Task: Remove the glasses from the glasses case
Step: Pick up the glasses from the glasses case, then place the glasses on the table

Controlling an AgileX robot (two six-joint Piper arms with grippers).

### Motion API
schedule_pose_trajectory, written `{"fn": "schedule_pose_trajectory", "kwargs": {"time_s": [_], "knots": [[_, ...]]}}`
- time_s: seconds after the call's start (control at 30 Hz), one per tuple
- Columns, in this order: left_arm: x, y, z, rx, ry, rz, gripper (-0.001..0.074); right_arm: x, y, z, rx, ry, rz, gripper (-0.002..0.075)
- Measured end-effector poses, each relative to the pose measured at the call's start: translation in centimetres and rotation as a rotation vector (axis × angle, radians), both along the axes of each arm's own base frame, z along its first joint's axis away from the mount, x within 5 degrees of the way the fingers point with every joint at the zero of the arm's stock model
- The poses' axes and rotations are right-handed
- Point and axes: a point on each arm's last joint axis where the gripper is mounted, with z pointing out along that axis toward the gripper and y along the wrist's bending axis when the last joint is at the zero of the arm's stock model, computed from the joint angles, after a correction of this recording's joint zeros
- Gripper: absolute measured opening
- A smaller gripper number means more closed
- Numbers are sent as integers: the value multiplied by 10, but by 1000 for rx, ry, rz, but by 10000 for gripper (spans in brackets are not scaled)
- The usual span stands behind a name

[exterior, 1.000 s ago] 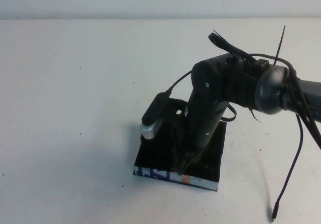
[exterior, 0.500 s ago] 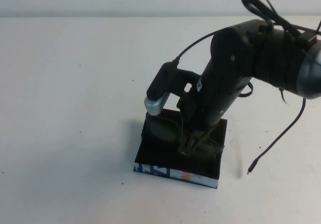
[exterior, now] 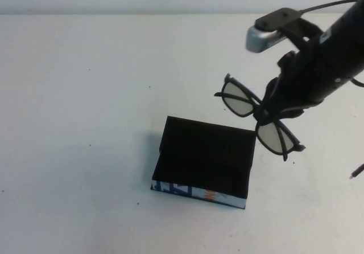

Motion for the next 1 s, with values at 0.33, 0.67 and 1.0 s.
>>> {"fn": "schedule_pose_trajectory", "kwargs": {"time_s": [0.33,0.67,1.0], "knots": [[0,0,0,0,0,0,-5,-39,-79,-7,107,-25,-303,6],[0,0,0,0,0,0,-5,-78,-114,-73,208,20,-640,6],[0,0,0,0,0,0,-5,-90,-123,-116,233,34,-840,6]]}}
